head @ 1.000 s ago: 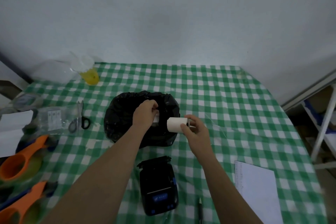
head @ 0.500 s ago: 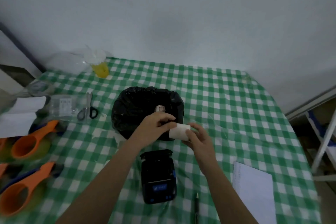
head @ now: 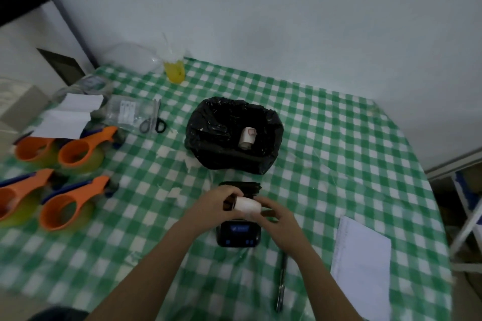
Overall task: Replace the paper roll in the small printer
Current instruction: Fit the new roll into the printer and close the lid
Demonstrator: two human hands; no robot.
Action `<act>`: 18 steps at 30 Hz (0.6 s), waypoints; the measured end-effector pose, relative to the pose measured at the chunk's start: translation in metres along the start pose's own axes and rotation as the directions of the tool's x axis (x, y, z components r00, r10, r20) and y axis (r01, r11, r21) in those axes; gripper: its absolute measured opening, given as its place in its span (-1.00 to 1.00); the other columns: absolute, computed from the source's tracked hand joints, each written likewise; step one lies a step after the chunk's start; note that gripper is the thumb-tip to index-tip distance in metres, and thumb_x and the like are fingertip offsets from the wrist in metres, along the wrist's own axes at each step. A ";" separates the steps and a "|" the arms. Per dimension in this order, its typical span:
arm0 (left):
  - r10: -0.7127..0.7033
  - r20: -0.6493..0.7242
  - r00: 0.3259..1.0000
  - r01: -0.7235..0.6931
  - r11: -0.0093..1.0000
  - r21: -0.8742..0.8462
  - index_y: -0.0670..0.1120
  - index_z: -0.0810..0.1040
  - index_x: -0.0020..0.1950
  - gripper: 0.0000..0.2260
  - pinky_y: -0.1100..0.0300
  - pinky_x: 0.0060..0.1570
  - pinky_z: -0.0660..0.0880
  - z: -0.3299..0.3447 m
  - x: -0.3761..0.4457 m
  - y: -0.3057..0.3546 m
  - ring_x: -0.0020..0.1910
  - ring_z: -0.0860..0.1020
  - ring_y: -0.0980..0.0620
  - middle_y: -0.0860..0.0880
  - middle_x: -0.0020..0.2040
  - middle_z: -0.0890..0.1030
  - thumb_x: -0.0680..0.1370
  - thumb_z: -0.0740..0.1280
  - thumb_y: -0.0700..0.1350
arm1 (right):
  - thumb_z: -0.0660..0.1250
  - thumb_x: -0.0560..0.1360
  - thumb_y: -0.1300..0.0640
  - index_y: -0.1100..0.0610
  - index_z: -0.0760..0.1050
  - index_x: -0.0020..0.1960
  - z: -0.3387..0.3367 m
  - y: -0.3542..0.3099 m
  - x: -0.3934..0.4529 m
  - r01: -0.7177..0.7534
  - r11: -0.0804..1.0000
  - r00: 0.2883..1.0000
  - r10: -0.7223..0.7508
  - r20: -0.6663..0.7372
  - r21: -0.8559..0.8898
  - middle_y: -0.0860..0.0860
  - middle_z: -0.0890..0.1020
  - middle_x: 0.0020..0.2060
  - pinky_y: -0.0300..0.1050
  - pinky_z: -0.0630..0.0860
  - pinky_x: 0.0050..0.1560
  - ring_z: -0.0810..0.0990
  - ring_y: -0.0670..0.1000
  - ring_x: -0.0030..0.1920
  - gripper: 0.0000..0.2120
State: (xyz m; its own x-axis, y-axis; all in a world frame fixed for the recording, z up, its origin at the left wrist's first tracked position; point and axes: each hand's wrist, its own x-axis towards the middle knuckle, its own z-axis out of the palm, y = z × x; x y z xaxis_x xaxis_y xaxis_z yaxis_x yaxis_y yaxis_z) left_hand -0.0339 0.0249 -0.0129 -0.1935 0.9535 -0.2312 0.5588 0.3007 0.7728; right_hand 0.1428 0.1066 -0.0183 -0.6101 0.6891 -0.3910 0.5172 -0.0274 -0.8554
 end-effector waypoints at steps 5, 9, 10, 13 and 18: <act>-0.002 -0.026 1.000 0.001 1.000 -0.022 -0.08 0.47 0.17 -0.66 0.12 0.09 0.47 0.013 -0.013 -0.011 0.06 0.48 0.03 -0.02 0.12 0.49 0.44 0.44 -0.09 | 0.43 0.41 0.09 -0.03 0.48 0.11 0.011 0.005 0.003 0.026 0.994 0.999 -0.021 0.049 -0.109 -0.04 0.59 0.02 -0.10 0.60 0.00 0.59 -0.04 -0.02 -0.70; -0.074 -0.100 0.992 0.068 0.995 -0.067 -0.11 0.41 0.29 -0.60 0.09 0.24 0.42 0.016 -0.018 -0.016 0.21 0.45 -0.03 -0.10 0.25 0.44 0.48 0.39 -0.13 | 0.39 0.41 0.19 0.05 0.48 0.14 0.024 0.011 0.013 0.089 0.975 0.995 -0.096 -0.025 -0.203 0.01 0.61 0.02 -0.13 0.54 -0.01 0.57 -0.02 -0.02 -0.69; -0.082 -0.124 0.989 0.075 0.996 -0.057 -0.12 0.42 0.28 -0.63 0.10 0.23 0.42 0.016 -0.020 -0.019 0.20 0.46 -0.04 -0.11 0.24 0.46 0.49 0.37 -0.13 | 0.38 0.42 0.20 0.06 0.48 0.14 0.027 0.014 0.017 0.105 0.965 0.992 -0.119 -0.044 -0.240 0.02 0.61 0.03 -0.19 0.49 -0.04 0.55 -0.03 -0.02 -0.70; -0.093 -0.216 0.972 0.092 0.996 -0.012 -0.15 0.50 0.19 -0.75 0.18 0.14 0.44 0.016 -0.026 -0.029 0.13 0.50 -0.05 -0.13 0.16 0.52 0.53 0.32 -0.15 | 0.38 0.43 0.18 0.08 0.51 0.16 0.030 0.022 0.028 0.134 0.911 0.984 -0.170 -0.058 -0.390 0.02 0.62 -0.01 -0.22 0.35 -0.05 0.47 0.00 -0.01 -0.70; -0.103 -0.276 0.955 0.108 0.994 0.001 -0.17 0.55 0.14 -0.80 0.36 0.05 0.33 0.017 -0.033 -0.040 0.07 0.53 -0.04 -0.15 0.10 0.57 0.53 0.29 -0.22 | 0.37 0.43 0.20 0.05 0.54 0.19 0.032 0.029 0.039 0.073 0.883 0.991 -0.115 -0.062 -0.464 -0.13 0.50 -0.16 -0.17 0.37 0.09 0.44 0.11 0.06 -0.66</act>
State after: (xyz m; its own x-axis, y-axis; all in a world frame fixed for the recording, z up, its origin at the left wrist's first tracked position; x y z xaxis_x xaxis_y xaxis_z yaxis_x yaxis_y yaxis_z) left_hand -0.0363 -0.0184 -0.0464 -0.4655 0.8744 -0.1373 0.5354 0.4017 0.7430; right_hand 0.1144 0.1095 -0.0698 -0.6270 0.7313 -0.2684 0.6906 0.3624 -0.6259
